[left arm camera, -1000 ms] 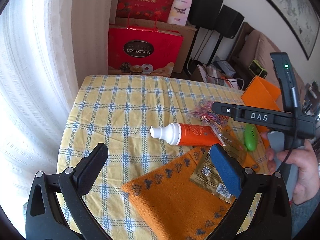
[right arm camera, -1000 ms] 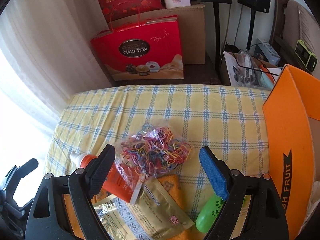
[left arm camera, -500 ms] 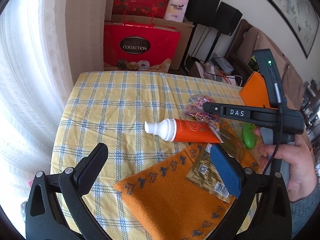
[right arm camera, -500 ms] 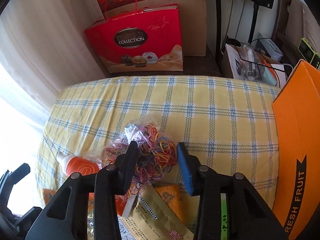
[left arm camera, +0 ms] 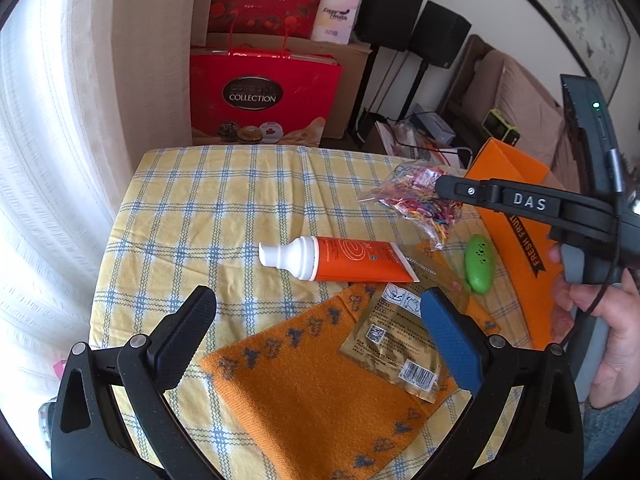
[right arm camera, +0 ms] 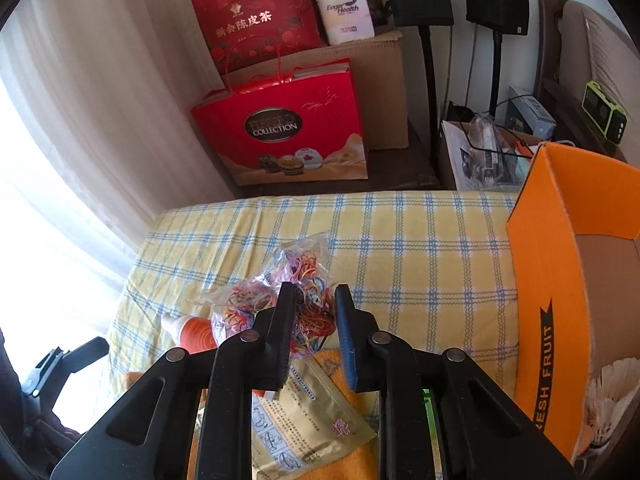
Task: Organize objects
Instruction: 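Grasp the bag of colourful rubber bands with the right gripper, then lift the rubber band bag with the right gripper while the left gripper grasps the orange sunscreen tube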
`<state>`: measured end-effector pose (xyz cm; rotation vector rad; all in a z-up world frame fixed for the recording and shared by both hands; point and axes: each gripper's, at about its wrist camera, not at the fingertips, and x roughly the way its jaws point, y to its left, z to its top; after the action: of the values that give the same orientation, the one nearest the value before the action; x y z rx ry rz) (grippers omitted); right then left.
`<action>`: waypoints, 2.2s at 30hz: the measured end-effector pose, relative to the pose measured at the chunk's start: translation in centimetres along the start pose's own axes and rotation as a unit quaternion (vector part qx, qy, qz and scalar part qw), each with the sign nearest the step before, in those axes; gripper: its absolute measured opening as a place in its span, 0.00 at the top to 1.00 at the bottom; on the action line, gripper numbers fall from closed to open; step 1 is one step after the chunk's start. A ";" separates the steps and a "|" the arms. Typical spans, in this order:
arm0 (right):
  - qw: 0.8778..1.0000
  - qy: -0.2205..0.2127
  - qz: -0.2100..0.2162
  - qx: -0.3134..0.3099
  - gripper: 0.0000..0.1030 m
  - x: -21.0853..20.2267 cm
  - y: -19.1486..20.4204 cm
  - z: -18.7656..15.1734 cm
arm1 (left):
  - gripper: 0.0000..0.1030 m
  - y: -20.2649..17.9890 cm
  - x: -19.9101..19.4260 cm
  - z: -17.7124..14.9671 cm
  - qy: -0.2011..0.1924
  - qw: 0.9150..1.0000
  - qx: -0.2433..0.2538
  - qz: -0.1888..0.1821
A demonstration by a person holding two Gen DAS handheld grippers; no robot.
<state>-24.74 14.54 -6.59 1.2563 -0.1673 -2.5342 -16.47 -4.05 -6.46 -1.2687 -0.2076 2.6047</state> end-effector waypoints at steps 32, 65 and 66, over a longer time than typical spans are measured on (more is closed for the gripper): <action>0.998 -0.061 0.023 0.004 0.81 -12.1 -2.9 -4.7 | 0.13 0.4 10.2 4.4 0.110 0.988 -0.107 -0.007; 0.995 -0.089 0.025 0.022 0.81 -15.6 -4.4 -5.7 | 0.69 -4.7 2.4 6.1 0.001 1.000 -0.013 -0.022; 0.995 -0.091 0.024 0.023 0.81 -15.8 -4.5 -5.7 | 0.69 -4.9 1.9 6.0 -0.002 1.000 -0.012 -0.029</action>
<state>-12.18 24.10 0.81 1.0232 -0.2939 -2.6140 -21.63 1.04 -3.12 -1.2454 -0.2720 2.5636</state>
